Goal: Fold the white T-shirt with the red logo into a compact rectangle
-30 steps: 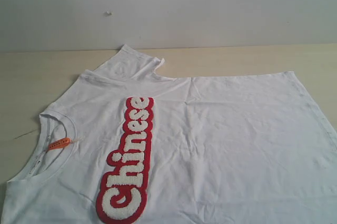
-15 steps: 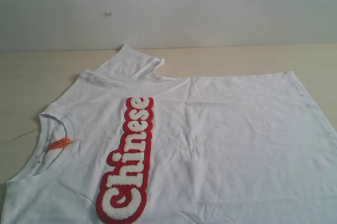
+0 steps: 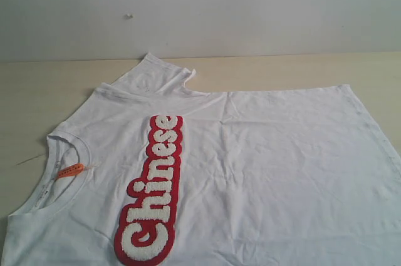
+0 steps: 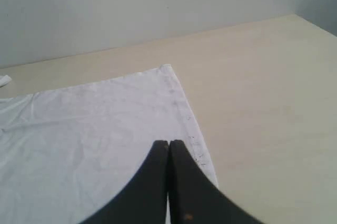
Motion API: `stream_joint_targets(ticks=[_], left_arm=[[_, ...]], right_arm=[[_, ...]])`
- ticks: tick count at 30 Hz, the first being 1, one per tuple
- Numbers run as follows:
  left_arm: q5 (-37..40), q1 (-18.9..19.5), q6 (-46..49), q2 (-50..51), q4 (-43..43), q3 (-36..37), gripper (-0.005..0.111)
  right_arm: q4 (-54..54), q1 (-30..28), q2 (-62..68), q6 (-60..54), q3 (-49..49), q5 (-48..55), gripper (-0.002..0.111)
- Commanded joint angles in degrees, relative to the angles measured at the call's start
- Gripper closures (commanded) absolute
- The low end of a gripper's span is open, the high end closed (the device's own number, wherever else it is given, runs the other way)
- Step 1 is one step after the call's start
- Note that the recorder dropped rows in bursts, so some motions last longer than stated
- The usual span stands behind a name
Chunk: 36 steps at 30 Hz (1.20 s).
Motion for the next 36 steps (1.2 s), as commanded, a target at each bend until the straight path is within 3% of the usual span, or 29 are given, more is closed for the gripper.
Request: stream_joint_targets(ticks=[1,6,11,17,23,26,29,32,36], left_arm=[[-3.7,0.11,-0.36,-0.32,-0.53,0.14,0.107],[-6.19,0.11,-2.96,-0.32,-0.53,0.14,0.107],[-14.04,0.11,-16.13,-0.32,-0.53,0.14,0.107],[-19.63,0.11,-23.47,-0.32,-0.53,0.14,0.107],[-18.06,0.11,-29.5,-0.32,-0.53,0.14,0.107],[-12.74,-0.08,-36.81,-0.32,1.1,-1.6,0.106],[1.01,-0.77,-38.4,-0.32,9.19,-8.51,0.102],[13.08,-2.21,-33.56,3.41,11.55,-16.92,0.095],[18.87,-4.99,-23.09,11.78,10.35,-26.9,0.095]], right_arm=[[-0.25,-0.18,-0.29,-0.21,0.23,-3.91,0.108],[8.55,-0.18,-0.29,6.25,0.23,-15.72,0.108],[23.46,-0.18,-0.29,17.58,0.23,-25.36,0.108],[23.98,-0.18,-0.29,19.25,0.23,-29.91,0.108],[24.16,-0.18,-0.29,23.63,0.23,-30.55,0.108],[22.7,-0.18,-0.29,25.79,-1.12,-30.51,0.108],[11.73,-0.04,0.23,24.87,-7.1,-27.98,0.108],[0.16,1.93,3.07,23.54,-15.05,-27.76,0.108],[-3.95,5.76,11.9,14.78,-25.16,-26.57,0.108]])
